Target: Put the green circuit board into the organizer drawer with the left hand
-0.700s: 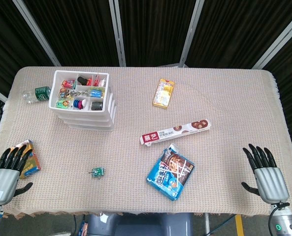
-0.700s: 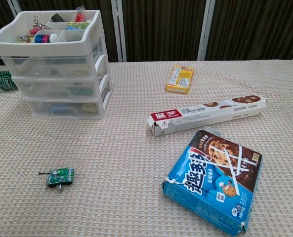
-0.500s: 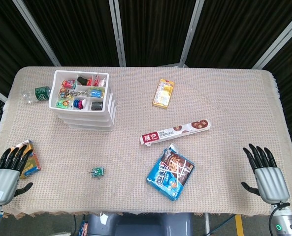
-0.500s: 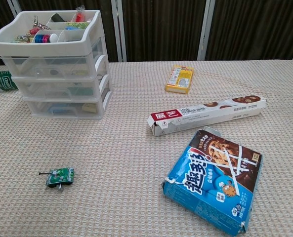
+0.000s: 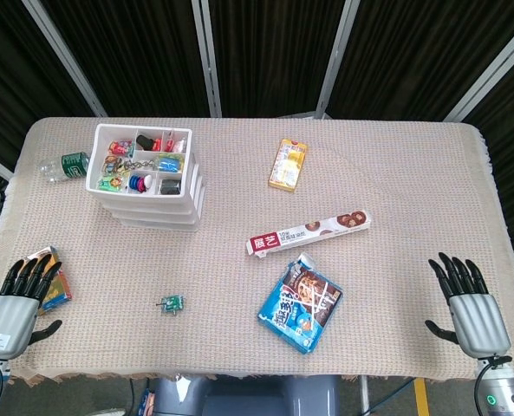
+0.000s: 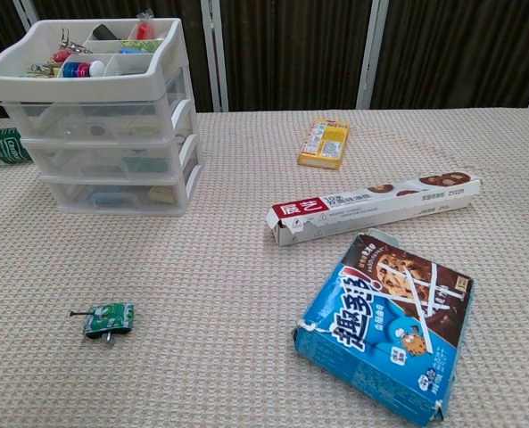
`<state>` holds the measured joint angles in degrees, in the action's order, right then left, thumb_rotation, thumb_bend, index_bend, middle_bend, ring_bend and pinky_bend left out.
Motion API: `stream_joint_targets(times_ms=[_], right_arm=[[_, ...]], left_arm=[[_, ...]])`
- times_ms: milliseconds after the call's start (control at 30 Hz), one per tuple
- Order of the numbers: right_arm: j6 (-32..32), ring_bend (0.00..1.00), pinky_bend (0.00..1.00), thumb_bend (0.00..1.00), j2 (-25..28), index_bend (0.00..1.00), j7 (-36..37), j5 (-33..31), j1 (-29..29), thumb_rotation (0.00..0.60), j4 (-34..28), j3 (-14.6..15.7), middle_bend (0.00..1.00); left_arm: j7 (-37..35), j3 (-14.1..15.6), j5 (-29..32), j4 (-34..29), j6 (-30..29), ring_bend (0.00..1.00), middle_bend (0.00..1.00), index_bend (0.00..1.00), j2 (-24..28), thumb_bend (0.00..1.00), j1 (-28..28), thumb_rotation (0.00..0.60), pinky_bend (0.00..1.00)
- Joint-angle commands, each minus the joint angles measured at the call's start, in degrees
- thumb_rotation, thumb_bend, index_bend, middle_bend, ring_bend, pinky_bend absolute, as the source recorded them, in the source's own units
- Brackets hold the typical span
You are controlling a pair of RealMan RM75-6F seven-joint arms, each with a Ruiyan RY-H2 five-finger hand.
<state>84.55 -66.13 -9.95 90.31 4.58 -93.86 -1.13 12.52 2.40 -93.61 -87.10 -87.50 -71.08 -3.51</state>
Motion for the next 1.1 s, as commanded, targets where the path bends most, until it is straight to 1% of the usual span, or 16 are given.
stream_joint_targets(times_ms=[33,67,100,167,200,233,300,400,433,467,533,633,733,800,1000,1100], right_arm=[[-0.2,0.0,0.0,0.0,0.0,0.06,0.0,0.1,0.1,0.6,0.2,0.1,0.0],[-0.3,0.0,0.0,0.0,0.0,0.06,0.0,0.1,0.1,0.6,0.3,0.2,0.0],[-0.4,0.0,0.0,0.0,0.0,0.06,0.1,0.0,0.1,0.6,0.3,0.2,0.0],[-0.2,0.0,0.0,0.0,0.1,0.06,0.4,-0.1,0.0,0.6,0.2,0.1,0.0],[-0.2,0.0,0.0,0.0,0.2,0.06,0.6,-0.1,0.0,0.6,0.1,0.1,0.0],[-0.1,0.0,0.0,0.0,0.3,0.06,0.8,0.0,0.0,0.6,0.0,0.1,0.0],[0.1,0.0,0.0,0.0,0.4,0.06,1.0,0.1,0.0,0.6,-0.2,0.0,0.0],[0.1,0.0,0.0,0.0,0.5,0.06,1.1,0.1,0.0,0.6,-0.3,0.0,0.0],[0.0,0.0,0.0,0.0,0.6,0.06,1.1,0.1,0.0,0.6,-0.3,0.0,0.0],[0.0,0.0,0.0,0.0,0.6,0.06,1.1,0.0,0.0,0.6,-0.4,0.0,0.0],[-0.1,0.0,0.0,0.0,0.7,0.06,1.2,-0.2,0.0,0.6,-0.4,-0.1,0.0],[-0.1,0.0,0.0,0.0,0.9,0.06,1.6,-0.4,0.0,0.6,-0.7,-0.2,0.0],[-0.1,0.0,0.0,0.0,1.1,0.06,1.7,-0.5,0.0,0.6,-0.8,-0.2,0.0],[-0.2,0.0,0.0,0.0,1.2,0.06,1.9,-0.6,0.0,0.6,-0.8,-0.2,0.0],[-1.0,0.0,0.0,0.0,1.0,0.06,1.8,-1.3,0.2,0.6,-0.5,-0.2,0.0],[-1.1,0.0,0.0,0.0,1.0,0.06,1.7,-1.3,0.2,0.6,-0.4,-0.1,0.0]], left_arm=[[0.2,-0.8,0.5,-0.7,-0.3,0.03,0.05,0.0,-0.9,0.31,-0.1,0.6,0.08],[0.1,-1.1,1.1,-1.1,-0.4,0.09,0.11,0.0,-1.2,0.39,-0.1,0.6,0.14],[-0.3,-1.9,2.0,-2.1,-0.6,0.22,0.25,0.0,-1.8,0.5,0.0,0.6,0.26],[-2.5,-3.3,3.6,-4.2,-0.9,0.44,0.5,0.0,-2.9,0.66,-0.2,0.6,0.42],[-4.1,-3.7,4.3,-5.3,-0.5,0.54,0.61,0.0,-3.3,0.74,-0.4,0.6,0.48],[-5.6,-4.0,5.3,-6.4,0.3,0.59,0.68,0.0,-3.5,0.78,-0.6,0.6,0.51],[-11.3,-4.8,8.4,-10.1,3.6,0.64,0.73,0.0,-3.7,0.79,-1.6,0.6,0.55],[-16.3,-6.5,11.8,-13.0,7.5,0.68,0.78,0.0,-3.7,0.79,-3.3,0.6,0.6],[-18.4,-7.5,13.6,-13.8,9.8,0.69,0.79,0.0,-4.0,0.79,-4.4,0.6,0.61],[-19.7,-8.4,15.3,-14.4,11.7,0.7,0.8,0.0,-4.1,0.79,-5.4,0.6,0.61],[-21.3,-9.3,17.3,-15.2,14.3,0.7,0.8,0.0,-4.4,0.79,-6.6,0.6,0.63],[-25.3,-12.1,24.3,-17.0,22.1,0.7,0.81,0.0,-4.8,0.79,-10.2,0.6,0.63],[-24.4,-14.4,28.5,-15.9,26.3,0.7,0.8,0.0,-6.0,0.8,-13.5,0.6,0.63],[-22.8,-15.3,30.4,-15.2,27.4,0.7,0.8,0.0,-7.0,0.8,-15.0,0.6,0.64],[-18.9,-17.6,36.0,-14.1,28.8,0.7,0.8,0.0,-10.2,0.8,-18.8,0.6,0.63],[-18.0,-17.9,36.6,-13.9,29.2,0.7,0.8,0.0,-10.7,0.79,-19.6,0.6,0.63]])
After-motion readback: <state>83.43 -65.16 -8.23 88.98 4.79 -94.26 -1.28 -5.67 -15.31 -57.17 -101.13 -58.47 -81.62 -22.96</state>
